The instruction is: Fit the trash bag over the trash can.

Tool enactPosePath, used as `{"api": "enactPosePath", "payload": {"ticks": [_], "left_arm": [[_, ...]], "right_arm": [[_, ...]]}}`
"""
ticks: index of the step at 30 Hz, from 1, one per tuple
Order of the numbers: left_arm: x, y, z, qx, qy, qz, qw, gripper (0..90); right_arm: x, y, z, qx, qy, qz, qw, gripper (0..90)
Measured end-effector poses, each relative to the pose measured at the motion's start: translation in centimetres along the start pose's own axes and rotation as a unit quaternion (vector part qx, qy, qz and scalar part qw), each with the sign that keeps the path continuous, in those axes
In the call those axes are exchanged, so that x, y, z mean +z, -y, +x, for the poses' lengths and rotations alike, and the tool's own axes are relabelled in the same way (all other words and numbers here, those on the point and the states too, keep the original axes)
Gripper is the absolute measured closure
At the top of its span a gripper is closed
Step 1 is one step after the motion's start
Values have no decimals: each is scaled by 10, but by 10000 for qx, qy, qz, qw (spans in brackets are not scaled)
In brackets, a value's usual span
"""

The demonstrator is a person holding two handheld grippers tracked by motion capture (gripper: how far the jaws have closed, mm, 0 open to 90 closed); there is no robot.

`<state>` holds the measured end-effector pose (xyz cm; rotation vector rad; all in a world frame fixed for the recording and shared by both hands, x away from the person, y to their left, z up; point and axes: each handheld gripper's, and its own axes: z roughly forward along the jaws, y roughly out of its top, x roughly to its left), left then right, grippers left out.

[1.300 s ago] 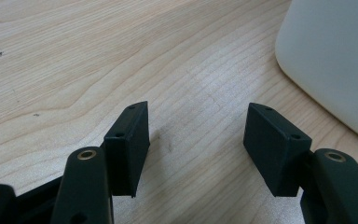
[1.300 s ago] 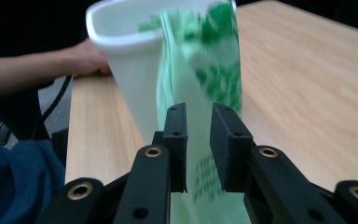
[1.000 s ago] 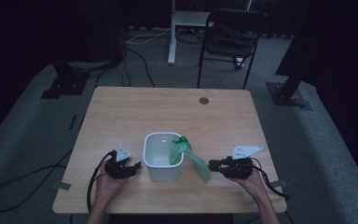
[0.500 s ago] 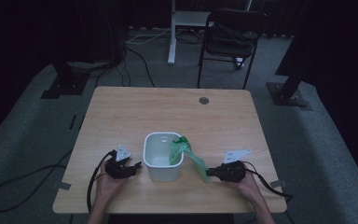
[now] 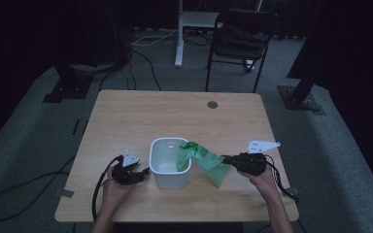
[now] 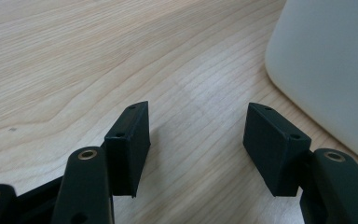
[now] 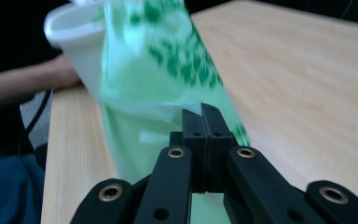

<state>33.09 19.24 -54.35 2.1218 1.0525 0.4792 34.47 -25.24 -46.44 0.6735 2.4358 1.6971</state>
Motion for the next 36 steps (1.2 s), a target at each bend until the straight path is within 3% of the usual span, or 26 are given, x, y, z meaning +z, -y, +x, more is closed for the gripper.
{"api": "enactPosePath", "payload": {"ticks": [7,14,24,28,32,36], "left_arm": [[4,-4,-9,207,117,-9,9997,418],[8,-11,-18,495,122,1,9987,425],[16,-17,-27,584,220,-21,9980,429],[16,-17,-26,512,244,-27,9984,428],[9,-14,-18,393,135,-12,9991,429],[-3,-12,-8,143,45,-175,9997,436]], "right_arm": [[3,-32,2,-264,-103,-199,9994,900],[5,-48,8,-422,-255,-339,9982,900],[-1,-68,14,-618,-347,-518,9961,900],[-6,-78,16,-703,-358,-645,9948,900],[-9,-87,18,-776,-363,-747,9935,900],[-9,-93,18,-797,-351,-794,9930,900]]}}
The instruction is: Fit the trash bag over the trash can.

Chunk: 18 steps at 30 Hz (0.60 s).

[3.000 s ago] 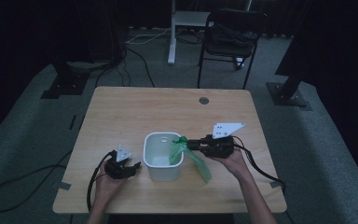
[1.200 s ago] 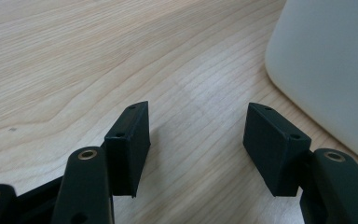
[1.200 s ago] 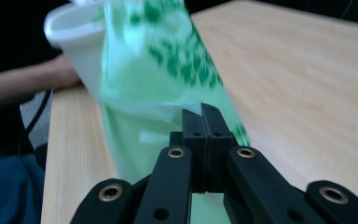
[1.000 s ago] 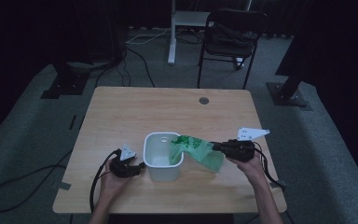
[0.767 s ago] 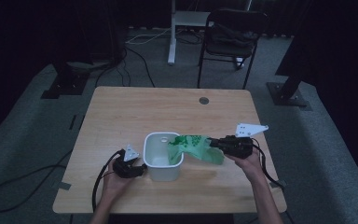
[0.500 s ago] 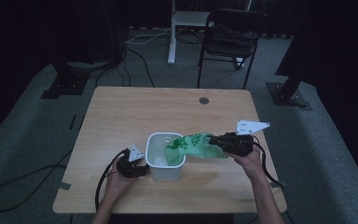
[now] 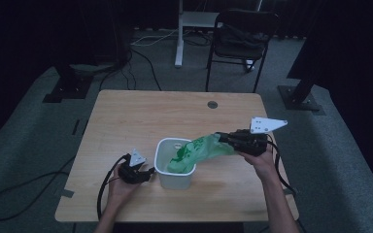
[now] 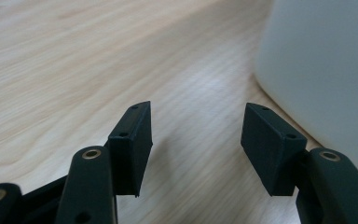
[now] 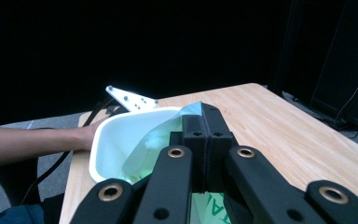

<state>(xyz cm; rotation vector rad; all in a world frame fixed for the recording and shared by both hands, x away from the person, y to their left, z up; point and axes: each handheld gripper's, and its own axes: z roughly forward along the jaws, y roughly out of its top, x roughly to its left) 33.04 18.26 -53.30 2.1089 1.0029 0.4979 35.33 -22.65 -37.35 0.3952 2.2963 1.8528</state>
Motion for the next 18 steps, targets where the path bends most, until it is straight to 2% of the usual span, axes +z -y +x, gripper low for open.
{"api": "enactPosePath", "payload": {"ticks": [2,3,4,7,8,9,11,12,13,14,15,16,17,18], "left_arm": [[-6,0,4,-60,8,-55,10000,438],[-10,0,6,-103,14,-86,9999,441],[-12,0,7,-138,15,-111,9998,441],[-24,-2,10,-237,94,-280,9993,441],[-28,-3,11,-250,115,-314,9991,440],[-32,-5,12,-242,122,-360,9990,441],[-39,-7,13,-237,143,-469,9985,440],[-43,-8,13,-229,158,-491,9984,441],[-46,-10,13,-214,147,-499,9984,441],[-49,-12,14,-205,157,-535,9982,441],[-53,-14,14,-196,202,-570,9980,441],[-55,-15,14,-183,234,-590,9978,441],[-58,-19,13,-140,248,-603,9978,441],[-61,-20,13,-121,258,-629,9976,441]], "right_arm": [[1,0,0,32,-38,-20,10000,900],[6,0,0,47,-60,133,9999,900],[7,0,1,-44,52,215,9997,900],[6,0,-2,141,-65,-100,9998,900],[8,0,-3,131,-27,36,9999,900],[10,0,-3,74,46,134,9999,900],[12,0,-4,166,-55,115,9998,900],[14,0,-3,117,-6,240,9996,900],[14,-1,-3,93,56,223,9997,900],[13,-1,-4,181,-20,62,9998,900],[14,-2,-5,264,-112,25,9996,900],[16,-3,-5,162,-31,207,9996,900],[16,-3,-4,82,92,276,9995,900],[15,-4,-6,216,31,72,9997,900]]}}
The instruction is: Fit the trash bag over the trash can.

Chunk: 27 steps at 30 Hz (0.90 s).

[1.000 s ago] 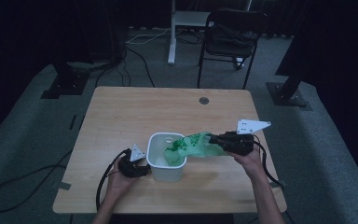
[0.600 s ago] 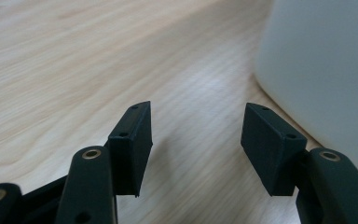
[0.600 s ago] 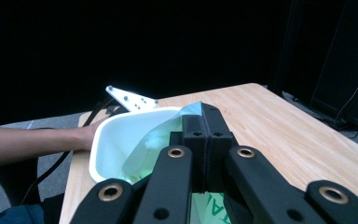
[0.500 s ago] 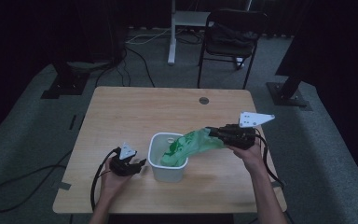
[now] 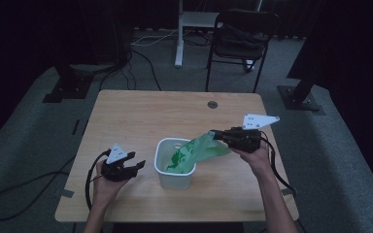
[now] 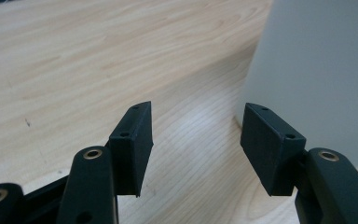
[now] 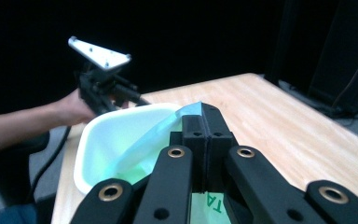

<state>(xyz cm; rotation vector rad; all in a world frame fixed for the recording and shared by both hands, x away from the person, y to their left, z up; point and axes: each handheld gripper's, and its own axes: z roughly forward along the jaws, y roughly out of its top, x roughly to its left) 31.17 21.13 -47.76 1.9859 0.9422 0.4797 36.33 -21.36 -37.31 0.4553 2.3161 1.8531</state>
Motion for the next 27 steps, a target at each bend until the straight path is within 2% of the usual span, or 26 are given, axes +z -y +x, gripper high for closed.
{"api": "enactPosePath", "payload": {"ticks": [1,2,3,4,5,6,7,8,9,10,14,16,27], "left_arm": [[0,0,0,0,0,0,10000,441],[-5,-7,-2,37,76,-75,9999,441],[-7,-10,-4,90,65,-81,9999,440],[-9,-14,-6,122,84,-127,9998,439],[-11,-17,-8,150,135,-167,9997,439],[-13,-20,-9,185,153,-188,9995,438],[-13,-20,-9,185,153,-188,9995,435],[-17,-27,-14,307,154,-237,9991,435],[-18,-31,-16,325,194,-272,9989,431],[-20,-34,-18,354,216,-284,9987,429],[-24,-45,-26,496,301,-337,9977,425],[-24,-51,-31,576,330,-369,9971,423],[-18,-78,-55,865,568,-503,9934,409]], "right_arm": [[0,0,0,0,0,0,10000,900],[1,0,-2,80,-108,-61,9999,900],[7,-2,0,-121,112,229,9996,900],[7,-2,-1,4,-21,26,10000,900],[10,-2,-2,76,-127,33,9999,900],[15,-3,0,-76,8,276,9996,900],[15,-3,0,-76,8,276,9996,900],[17,-3,1,-123,86,325,9994,900],[19,-3,-1,28,-17,210,9998,900],[20,-3,-1,-13,43,291,9996,900],[22,-4,-2,68,66,273,9996,900],[21,-4,-3,160,77,181,9997,900],[27,-1,-4,299,77,263,9992,900]]}}
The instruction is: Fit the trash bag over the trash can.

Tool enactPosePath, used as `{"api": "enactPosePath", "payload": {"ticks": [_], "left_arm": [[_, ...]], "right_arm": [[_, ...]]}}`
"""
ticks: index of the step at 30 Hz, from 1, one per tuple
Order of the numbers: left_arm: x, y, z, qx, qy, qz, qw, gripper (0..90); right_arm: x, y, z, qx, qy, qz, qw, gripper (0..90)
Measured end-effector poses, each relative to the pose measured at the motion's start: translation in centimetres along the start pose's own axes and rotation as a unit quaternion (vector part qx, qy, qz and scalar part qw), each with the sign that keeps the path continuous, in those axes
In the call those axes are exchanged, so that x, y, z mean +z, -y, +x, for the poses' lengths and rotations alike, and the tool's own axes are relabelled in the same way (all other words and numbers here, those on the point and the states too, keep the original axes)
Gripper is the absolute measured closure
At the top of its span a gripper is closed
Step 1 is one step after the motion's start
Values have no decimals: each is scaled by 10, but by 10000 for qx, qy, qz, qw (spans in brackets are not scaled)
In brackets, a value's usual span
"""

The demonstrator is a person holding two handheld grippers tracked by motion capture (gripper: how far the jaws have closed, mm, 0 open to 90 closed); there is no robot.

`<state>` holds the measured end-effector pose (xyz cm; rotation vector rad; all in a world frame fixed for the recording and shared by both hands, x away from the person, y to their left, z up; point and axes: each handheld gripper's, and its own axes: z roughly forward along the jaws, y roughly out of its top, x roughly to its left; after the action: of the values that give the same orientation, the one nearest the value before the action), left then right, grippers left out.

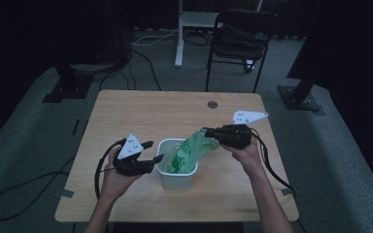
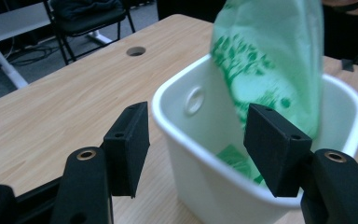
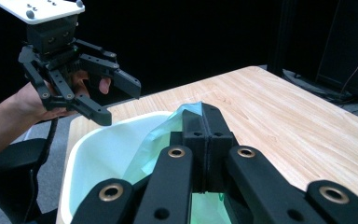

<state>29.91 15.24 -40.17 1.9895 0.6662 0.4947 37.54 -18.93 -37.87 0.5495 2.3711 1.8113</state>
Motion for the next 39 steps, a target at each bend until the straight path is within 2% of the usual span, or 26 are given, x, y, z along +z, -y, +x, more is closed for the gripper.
{"api": "enactPosePath", "payload": {"ticks": [12,16,23,30,33,39], "left_arm": [[19,-27,-17,300,247,40,9992,408],[25,-34,-19,305,328,15,9990,408],[39,-55,-30,427,542,-29,9976,408],[50,-64,-33,353,654,-36,9972,413],[54,-67,-34,394,566,-18,9976,477],[53,-67,-34,488,358,31,9982,813]], "right_arm": [[11,-4,5,23,-65,2,10000,900],[13,-3,5,47,-92,10,9999,900],[17,-3,9,13,-142,18,9999,900],[20,-4,11,9,-169,-4,9999,899],[21,-4,12,10,-209,-22,9998,899],[19,-3,13,-13,-224,-10,9997,888]]}}
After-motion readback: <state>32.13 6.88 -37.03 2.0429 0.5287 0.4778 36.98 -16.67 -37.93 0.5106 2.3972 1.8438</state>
